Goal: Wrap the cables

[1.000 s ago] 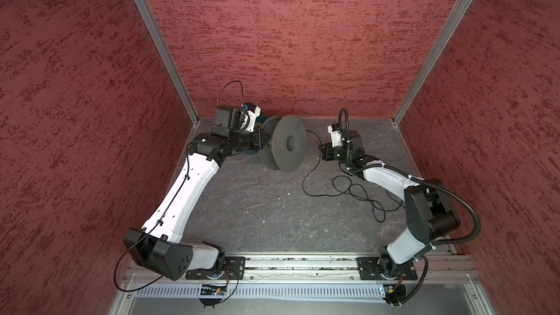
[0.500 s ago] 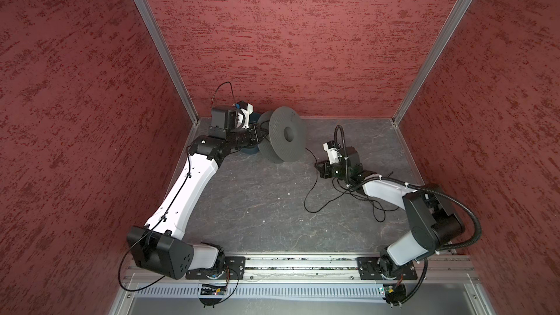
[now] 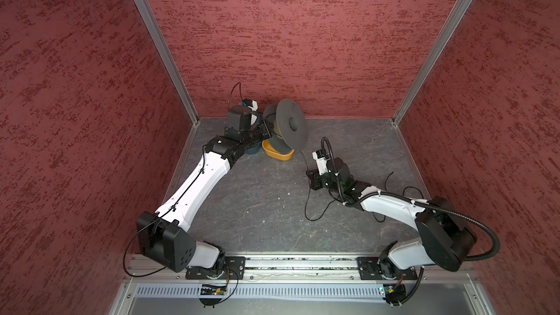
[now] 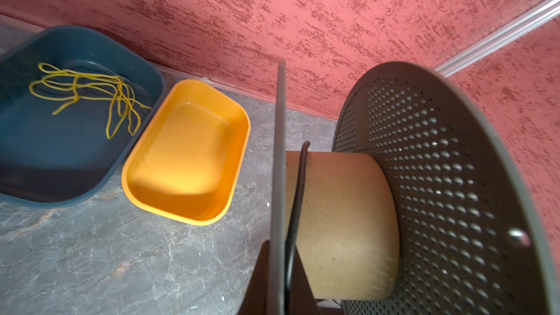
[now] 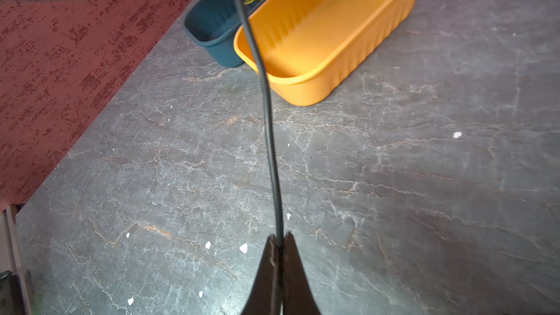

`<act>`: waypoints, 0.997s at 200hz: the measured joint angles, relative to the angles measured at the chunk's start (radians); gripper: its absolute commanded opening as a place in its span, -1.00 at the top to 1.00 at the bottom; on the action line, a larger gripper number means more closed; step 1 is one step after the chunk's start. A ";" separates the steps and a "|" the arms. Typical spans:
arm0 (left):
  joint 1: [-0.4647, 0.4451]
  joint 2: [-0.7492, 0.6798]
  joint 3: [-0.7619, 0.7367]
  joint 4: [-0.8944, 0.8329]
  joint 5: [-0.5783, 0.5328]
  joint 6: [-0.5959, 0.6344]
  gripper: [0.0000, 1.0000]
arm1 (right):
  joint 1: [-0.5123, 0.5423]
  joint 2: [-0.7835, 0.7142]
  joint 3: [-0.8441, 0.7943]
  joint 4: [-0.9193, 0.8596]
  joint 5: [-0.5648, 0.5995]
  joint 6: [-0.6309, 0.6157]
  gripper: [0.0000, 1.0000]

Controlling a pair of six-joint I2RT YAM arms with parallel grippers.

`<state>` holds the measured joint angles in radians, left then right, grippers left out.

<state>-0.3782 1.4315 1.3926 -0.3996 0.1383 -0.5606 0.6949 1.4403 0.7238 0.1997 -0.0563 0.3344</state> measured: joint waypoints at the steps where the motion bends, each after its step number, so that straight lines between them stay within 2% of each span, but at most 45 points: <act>1: -0.002 0.002 0.000 0.001 -0.007 0.000 1.00 | 0.002 0.000 0.000 0.000 0.002 0.000 1.00; 69: -0.132 0.117 0.074 -0.039 -0.304 0.081 1.00 | 0.167 -0.001 0.116 -0.095 0.143 -0.038 1.00; 121: -0.209 0.177 0.179 -0.138 -0.518 0.185 1.00 | 0.209 -0.017 0.237 -0.184 0.258 -0.055 1.00; 157: -0.234 0.187 0.220 -0.207 -0.593 0.229 1.00 | 0.209 -0.049 0.280 -0.287 0.411 -0.045 1.00; 199: -0.265 0.207 0.290 -0.255 -0.608 0.244 1.00 | 0.212 -0.049 0.291 -0.317 0.575 -0.058 1.00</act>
<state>-0.6430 1.6382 1.6829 -0.6544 -0.4702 -0.3168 0.9073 1.3914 1.0153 -0.1173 0.5190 0.2764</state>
